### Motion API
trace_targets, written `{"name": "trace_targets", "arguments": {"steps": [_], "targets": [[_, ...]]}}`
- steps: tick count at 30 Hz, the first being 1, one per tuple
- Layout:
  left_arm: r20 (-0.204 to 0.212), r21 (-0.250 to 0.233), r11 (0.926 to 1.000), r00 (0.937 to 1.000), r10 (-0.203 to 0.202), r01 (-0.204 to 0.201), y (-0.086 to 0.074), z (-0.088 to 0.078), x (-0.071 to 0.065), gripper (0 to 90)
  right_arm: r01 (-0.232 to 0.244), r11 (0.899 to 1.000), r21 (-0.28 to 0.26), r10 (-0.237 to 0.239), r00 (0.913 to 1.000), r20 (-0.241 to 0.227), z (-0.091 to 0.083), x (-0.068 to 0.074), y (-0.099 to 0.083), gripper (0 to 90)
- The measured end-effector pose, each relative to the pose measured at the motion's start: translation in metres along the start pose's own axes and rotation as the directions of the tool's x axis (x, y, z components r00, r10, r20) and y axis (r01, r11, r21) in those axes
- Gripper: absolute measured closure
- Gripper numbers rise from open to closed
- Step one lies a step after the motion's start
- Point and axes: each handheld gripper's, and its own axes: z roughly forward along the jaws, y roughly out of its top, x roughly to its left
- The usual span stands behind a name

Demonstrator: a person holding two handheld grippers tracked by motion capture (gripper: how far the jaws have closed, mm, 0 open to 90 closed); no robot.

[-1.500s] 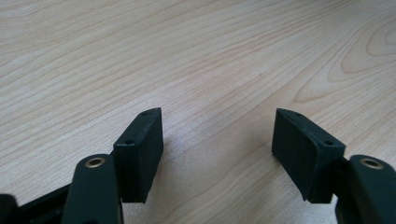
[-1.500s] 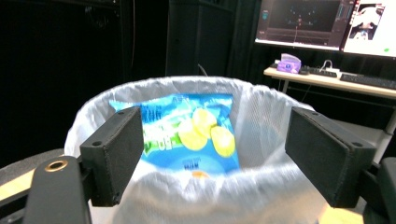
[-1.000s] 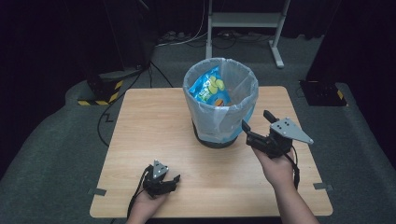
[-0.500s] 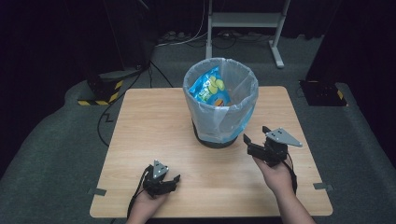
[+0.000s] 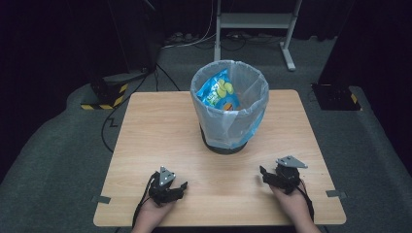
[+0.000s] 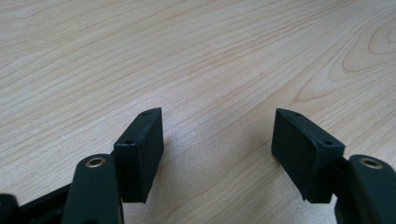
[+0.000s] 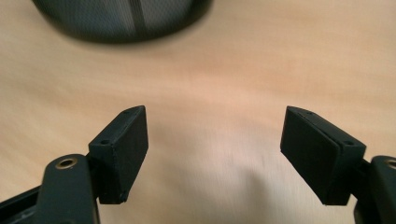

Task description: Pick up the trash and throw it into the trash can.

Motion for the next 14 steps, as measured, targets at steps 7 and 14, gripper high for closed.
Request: {"name": "trace_targets", "arguments": {"steps": [7, 14], "targets": [[-0.002, -0.003, 1.0, 1.0, -0.002, 0.002, 0.0, 0.001, 0.0, 34.5, -0.004, 0.995, 0.095, 0.004, 1.0, -0.001, -0.01, -0.012, -0.018, 22.6], [-0.014, -0.006, 0.9999, 0.9999, -0.009, 0.009, 0.0, 0.001, 0.0, 34.5, -0.009, 0.997, 0.073, 0.009, 0.9999, -0.008, -0.012, -0.014, -0.02, 28.3]]}}
